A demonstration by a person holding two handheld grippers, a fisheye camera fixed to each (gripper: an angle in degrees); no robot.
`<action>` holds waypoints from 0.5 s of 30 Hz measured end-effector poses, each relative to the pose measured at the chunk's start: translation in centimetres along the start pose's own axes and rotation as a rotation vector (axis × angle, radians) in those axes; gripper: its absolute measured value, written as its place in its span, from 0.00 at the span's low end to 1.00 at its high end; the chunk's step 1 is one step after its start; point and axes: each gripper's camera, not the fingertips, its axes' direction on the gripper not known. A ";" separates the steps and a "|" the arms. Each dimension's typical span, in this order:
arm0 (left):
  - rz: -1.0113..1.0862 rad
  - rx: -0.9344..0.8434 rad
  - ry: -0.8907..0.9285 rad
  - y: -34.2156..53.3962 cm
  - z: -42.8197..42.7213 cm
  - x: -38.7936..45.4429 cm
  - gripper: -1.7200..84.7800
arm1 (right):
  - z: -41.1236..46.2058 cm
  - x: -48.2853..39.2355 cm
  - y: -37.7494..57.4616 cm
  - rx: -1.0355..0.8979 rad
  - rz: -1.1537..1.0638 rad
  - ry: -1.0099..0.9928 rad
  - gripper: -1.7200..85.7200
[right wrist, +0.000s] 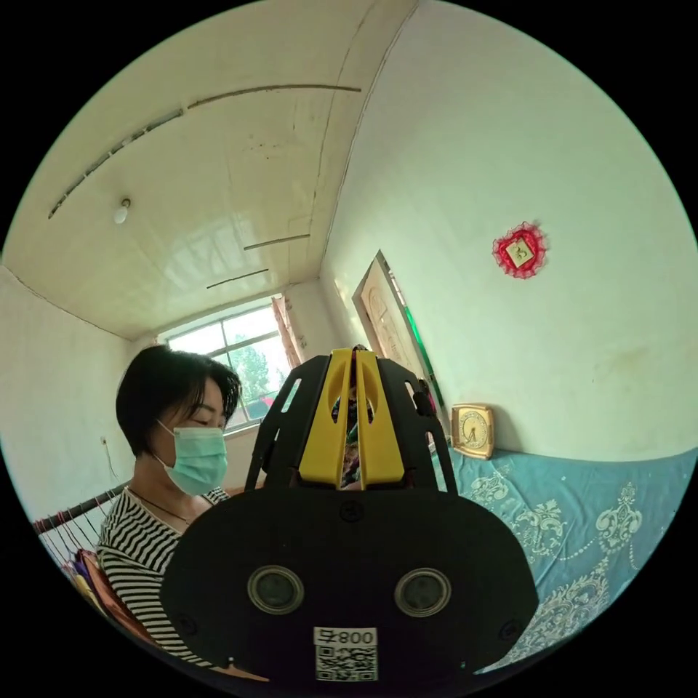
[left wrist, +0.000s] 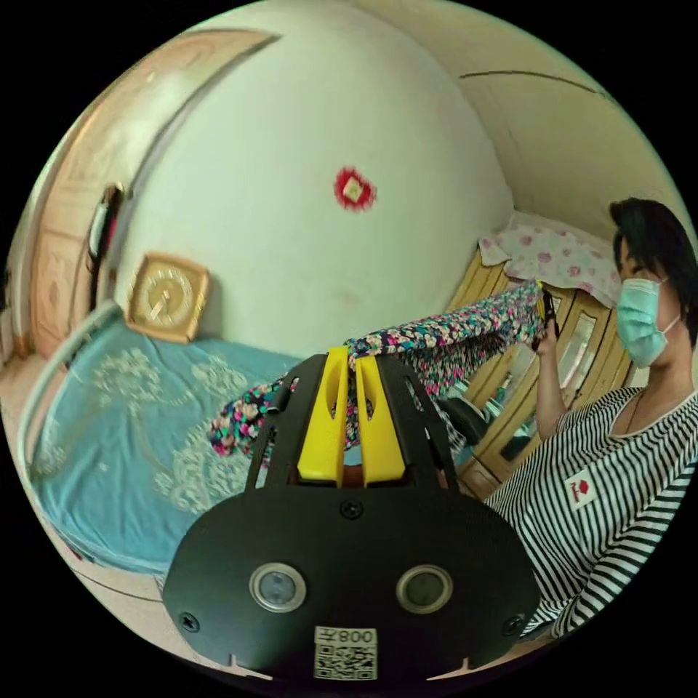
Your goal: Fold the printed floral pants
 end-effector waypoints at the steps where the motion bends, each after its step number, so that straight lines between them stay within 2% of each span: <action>1: 0.037 0.046 -0.044 -1.5 -1.7 -0.2 0.03 | -0.3 0.4 0.3 0.002 -0.026 0.026 0.02; 4: 0.096 0.092 -0.116 -4.7 -3.8 -1.1 0.03 | -0.3 2.1 0.8 -0.009 -0.078 0.079 0.02; 8: 0.130 0.055 -0.200 -8.0 -2.6 -3.1 0.03 | 0.6 6.0 0.6 -0.038 -0.083 0.163 0.02; 12: 0.094 -0.118 -0.254 -10.9 3.0 -7.8 0.03 | 2.4 13.9 -0.6 -0.149 0.005 0.298 0.02; 14: 0.084 -0.242 -0.311 -11.6 7.2 -10.4 0.04 | 3.4 19.1 -1.1 -0.215 0.083 0.358 0.02; 15: 0.076 -0.371 -0.378 -11.6 10.7 -12.7 0.04 | 4.7 23.4 -1.4 -0.295 0.143 0.405 0.02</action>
